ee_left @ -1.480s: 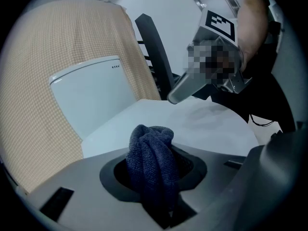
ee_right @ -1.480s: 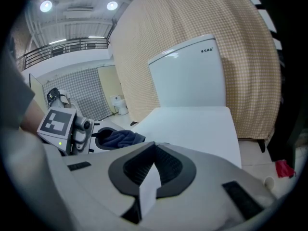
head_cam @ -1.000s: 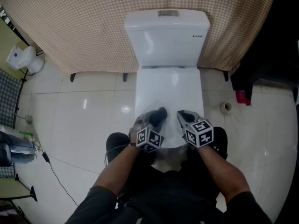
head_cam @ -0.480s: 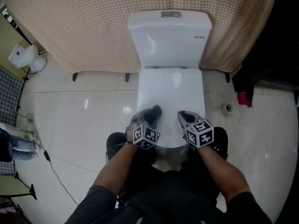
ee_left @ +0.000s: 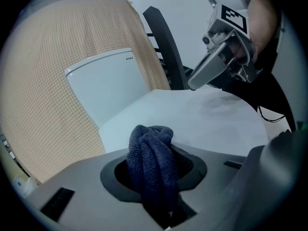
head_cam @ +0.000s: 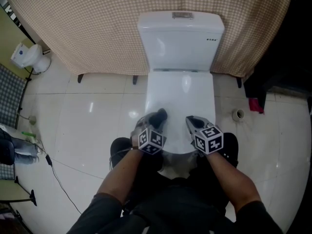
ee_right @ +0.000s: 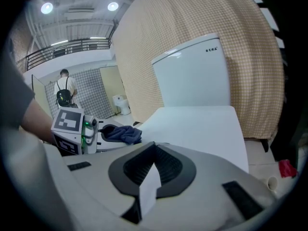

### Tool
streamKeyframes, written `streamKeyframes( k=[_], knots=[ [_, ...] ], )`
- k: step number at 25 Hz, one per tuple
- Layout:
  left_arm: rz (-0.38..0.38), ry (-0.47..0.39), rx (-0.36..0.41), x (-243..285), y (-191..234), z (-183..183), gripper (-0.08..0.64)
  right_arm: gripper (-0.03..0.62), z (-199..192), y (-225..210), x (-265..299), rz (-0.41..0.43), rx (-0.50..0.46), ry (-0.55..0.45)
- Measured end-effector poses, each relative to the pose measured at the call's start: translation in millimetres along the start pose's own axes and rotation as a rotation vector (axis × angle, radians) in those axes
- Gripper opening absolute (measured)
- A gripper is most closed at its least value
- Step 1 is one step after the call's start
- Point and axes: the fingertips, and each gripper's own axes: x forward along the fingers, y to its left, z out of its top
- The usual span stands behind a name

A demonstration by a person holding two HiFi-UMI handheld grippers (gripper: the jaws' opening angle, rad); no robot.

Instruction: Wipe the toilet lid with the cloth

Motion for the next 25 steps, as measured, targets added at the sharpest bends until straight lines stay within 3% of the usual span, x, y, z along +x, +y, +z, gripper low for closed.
streamKeyframes(
  k=[25],
  knots=[
    [0.138, 0.099, -0.065, -21, 43, -40, 0.12, 0.005, 4, 18, 14, 0.024, 0.006, 0.009]
  ],
)
